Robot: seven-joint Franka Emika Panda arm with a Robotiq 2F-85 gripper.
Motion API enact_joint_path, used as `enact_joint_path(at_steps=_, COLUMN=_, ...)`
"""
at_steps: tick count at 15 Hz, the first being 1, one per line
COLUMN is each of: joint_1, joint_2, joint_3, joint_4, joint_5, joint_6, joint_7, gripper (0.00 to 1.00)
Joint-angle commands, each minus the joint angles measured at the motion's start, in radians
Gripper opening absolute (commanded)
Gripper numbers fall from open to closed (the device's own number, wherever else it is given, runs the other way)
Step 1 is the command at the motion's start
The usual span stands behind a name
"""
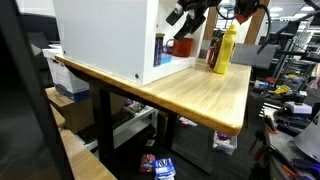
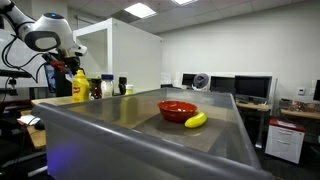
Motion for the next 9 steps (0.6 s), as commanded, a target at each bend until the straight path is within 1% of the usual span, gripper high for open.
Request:
enact_joint_path(at_steps=1, joint_1=0.024, joint_2=0.020, joint_3=-0.010, joint_4=0.014, joint_5=0.044, joint_6=0.014, joint_7=-0.097, gripper=0.59)
enact_joint_path(at_steps=5, joint_1=0.036, joint_2=0.040, joint_3=-0.015, joint_4=0.036, joint_5=0.038, joint_6=0.008, joint_7=-0.161, gripper=0.38)
enact_joint_path(at_steps=7, joint_1=0.043, joint_2=0.048, joint_3=-0.022, joint_4=0.047, joint_5=0.039, joint_6=0.007, joint_7=-0.205, gripper=0.26)
enact_joint_path(at_steps=9, joint_1=0.052, joint_2=0.058, joint_3=-0.031, joint_4=0.060, joint_5=0.056, joint_6=0.010, joint_7=-0.250, gripper=0.18)
